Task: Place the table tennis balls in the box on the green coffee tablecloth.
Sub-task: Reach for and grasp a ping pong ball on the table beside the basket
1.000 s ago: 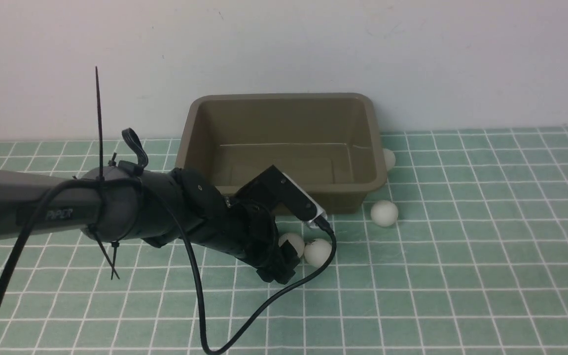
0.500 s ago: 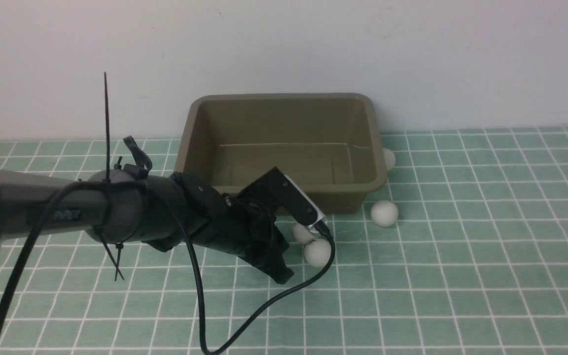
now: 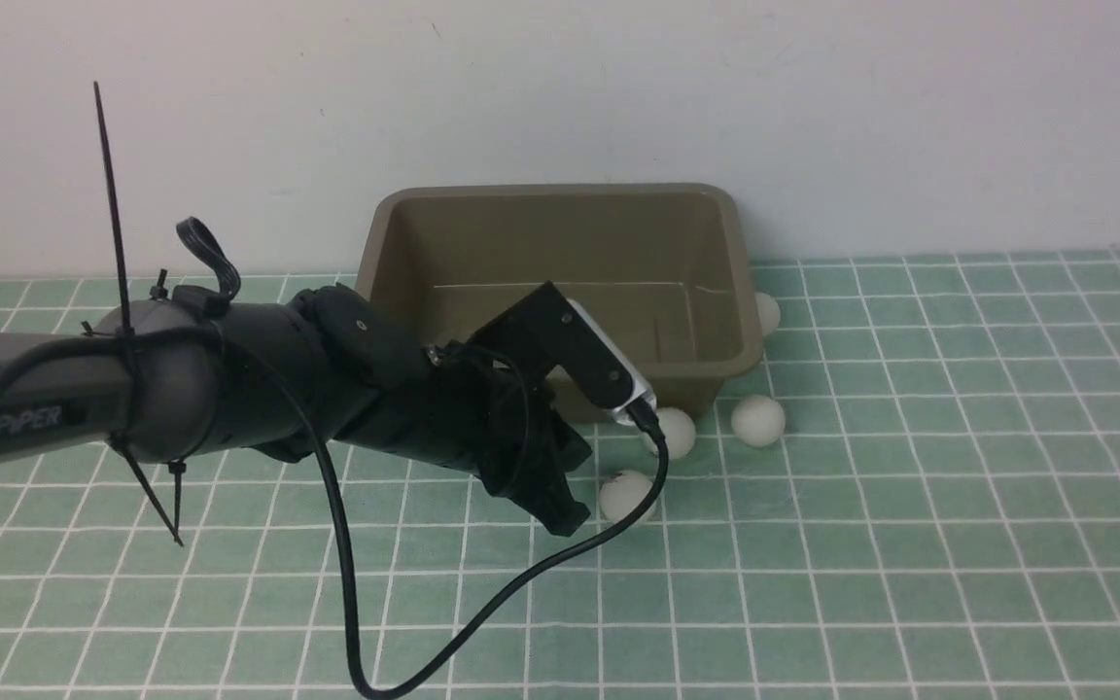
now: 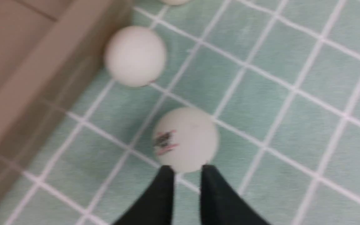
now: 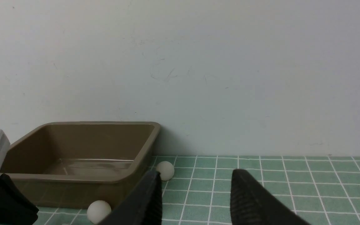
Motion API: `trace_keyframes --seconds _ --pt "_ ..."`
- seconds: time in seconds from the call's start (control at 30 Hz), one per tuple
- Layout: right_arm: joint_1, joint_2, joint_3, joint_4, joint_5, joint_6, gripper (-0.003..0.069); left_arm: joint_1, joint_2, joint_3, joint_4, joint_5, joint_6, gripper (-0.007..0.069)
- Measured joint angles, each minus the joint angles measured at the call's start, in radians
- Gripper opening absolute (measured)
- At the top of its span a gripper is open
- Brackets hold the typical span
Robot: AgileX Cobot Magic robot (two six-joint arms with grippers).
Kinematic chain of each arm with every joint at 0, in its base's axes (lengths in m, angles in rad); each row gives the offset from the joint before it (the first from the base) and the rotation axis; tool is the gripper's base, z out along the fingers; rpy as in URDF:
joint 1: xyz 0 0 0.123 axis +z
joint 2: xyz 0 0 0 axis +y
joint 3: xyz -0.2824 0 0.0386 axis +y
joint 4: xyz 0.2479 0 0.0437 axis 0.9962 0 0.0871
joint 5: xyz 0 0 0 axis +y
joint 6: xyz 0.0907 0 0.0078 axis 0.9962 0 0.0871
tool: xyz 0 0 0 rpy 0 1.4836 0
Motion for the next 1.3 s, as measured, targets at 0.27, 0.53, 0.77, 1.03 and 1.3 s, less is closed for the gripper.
trace_keyframes --seconds 0.27,0.53,0.77,1.03,1.3 --pt "0.000 0.000 0.000 0.000 0.000 0.000 0.0285 0.000 0.000 0.000 -0.130 0.061 0.034 0.0467" --pt "0.000 0.000 0.000 0.000 -0.001 0.000 0.0285 -0.011 0.029 -0.022 -0.196 0.060 0.086 0.0528" --pt "0.000 0.000 0.000 0.000 -0.001 0.000 0.0285 -0.049 0.105 -0.064 -0.199 0.021 0.069 0.0534" --pt "0.000 0.000 0.000 0.000 -0.001 0.000 0.0285 -0.049 0.127 -0.069 -0.158 -0.068 0.036 0.0534" --pt "0.000 0.000 0.000 0.000 -0.001 0.000 0.0285 -0.049 0.156 -0.069 -0.158 -0.075 0.049 0.0534"
